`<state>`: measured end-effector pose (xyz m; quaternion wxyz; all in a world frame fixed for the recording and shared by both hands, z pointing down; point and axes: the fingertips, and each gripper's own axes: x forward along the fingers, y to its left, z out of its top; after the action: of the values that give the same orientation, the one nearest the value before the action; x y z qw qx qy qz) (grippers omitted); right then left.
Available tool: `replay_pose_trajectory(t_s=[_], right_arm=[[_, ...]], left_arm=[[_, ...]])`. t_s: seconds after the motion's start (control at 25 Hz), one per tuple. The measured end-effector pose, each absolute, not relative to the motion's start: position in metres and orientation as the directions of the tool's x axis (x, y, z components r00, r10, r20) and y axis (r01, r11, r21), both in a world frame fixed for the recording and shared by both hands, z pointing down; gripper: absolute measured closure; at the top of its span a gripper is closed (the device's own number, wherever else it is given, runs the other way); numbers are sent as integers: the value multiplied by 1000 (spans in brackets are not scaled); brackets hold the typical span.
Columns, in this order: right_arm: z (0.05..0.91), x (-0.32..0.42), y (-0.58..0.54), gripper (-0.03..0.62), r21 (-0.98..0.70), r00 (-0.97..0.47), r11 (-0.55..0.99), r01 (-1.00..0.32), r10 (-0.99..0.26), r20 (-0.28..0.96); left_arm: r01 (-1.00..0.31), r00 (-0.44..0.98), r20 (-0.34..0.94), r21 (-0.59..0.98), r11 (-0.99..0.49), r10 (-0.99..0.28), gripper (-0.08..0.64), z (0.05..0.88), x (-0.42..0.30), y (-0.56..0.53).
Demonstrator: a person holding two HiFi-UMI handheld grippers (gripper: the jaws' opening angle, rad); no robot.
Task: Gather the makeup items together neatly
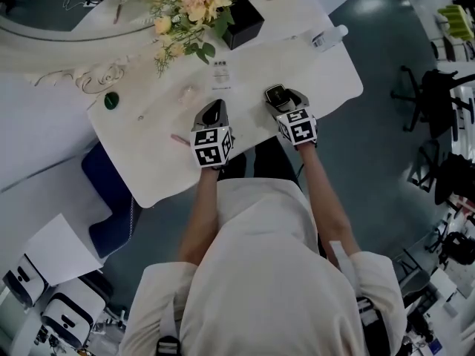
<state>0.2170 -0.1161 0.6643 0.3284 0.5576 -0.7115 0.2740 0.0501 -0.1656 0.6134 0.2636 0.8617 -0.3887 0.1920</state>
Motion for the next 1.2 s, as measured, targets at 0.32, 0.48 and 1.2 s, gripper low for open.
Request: replay_pose_trajectory(t_s=[0.32,0.48,1.2], right_arm=[[666,214,-111,285,-23,-169,250,-968,-582,795],[673,214,-108,285,-26,-168,248,-968,-570,804],[620,163,-145,268,-47,-220,262,-964,-683,696]], left_arm=[[-775,624,527,322,-544,-577,545,614,43,-171],[-778,621,527,327,-537,-579,545,614,37,-173],[-803,594,517,334,-494,-616,545,610,18,-179]])
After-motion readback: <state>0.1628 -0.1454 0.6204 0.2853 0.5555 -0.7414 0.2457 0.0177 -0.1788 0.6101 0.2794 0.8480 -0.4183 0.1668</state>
